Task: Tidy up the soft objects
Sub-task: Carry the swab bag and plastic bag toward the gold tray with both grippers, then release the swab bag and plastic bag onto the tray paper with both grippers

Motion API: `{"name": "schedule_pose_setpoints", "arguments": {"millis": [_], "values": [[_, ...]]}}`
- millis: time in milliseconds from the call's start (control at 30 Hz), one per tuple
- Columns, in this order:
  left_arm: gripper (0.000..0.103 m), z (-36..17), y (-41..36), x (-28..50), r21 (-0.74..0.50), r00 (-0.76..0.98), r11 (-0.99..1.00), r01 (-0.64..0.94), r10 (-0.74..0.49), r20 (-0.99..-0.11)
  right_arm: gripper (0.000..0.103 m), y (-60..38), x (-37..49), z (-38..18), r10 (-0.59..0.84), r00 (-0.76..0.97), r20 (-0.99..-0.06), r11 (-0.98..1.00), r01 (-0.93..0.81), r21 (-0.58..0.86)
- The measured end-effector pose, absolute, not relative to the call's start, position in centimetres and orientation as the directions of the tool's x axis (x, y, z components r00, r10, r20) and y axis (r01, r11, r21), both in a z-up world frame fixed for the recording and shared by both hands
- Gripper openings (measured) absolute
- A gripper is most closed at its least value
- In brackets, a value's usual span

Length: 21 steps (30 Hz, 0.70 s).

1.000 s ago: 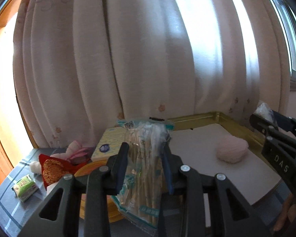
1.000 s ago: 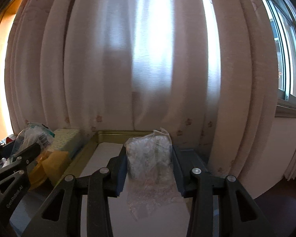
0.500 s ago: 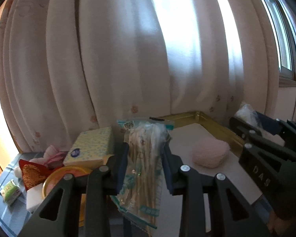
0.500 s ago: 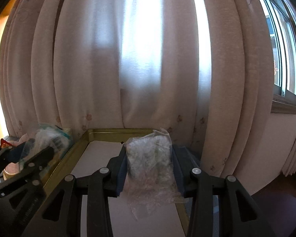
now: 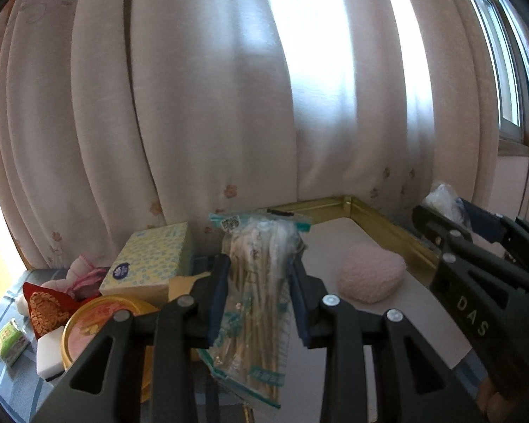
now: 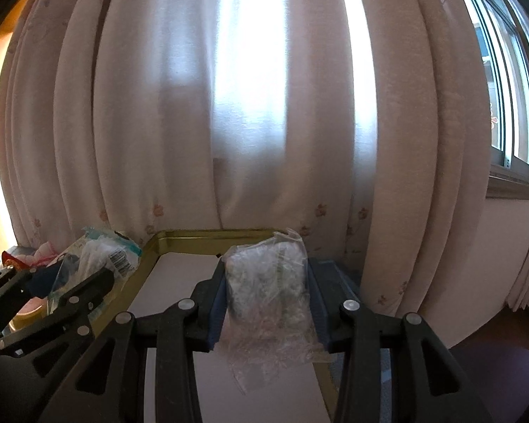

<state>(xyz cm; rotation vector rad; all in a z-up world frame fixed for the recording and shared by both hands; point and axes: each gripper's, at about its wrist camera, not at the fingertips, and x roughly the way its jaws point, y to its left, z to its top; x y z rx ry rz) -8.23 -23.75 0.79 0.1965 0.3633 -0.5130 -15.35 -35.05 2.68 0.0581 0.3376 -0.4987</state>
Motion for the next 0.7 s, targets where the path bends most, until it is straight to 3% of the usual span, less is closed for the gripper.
{"name": "schedule_pose_setpoints", "arguments": {"millis": [567, 700], "values": [[0.032, 0.6, -24.8, -7.4, 0.075, 0.789, 0.851, 0.521, -0.446, -0.422, 0.045, -35.9, -14.0, 2.7, -0.418, 0.822, -0.388, 0.893, 0.449, -0.011], [0.032, 0.6, -24.8, -7.3, 0.069, 0.793, 0.857, 0.511, -0.439, -0.421, 0.052, -35.4, -13.5, 2.5, -0.373, 0.839, -0.395, 0.915, 0.403, -0.007]]}}
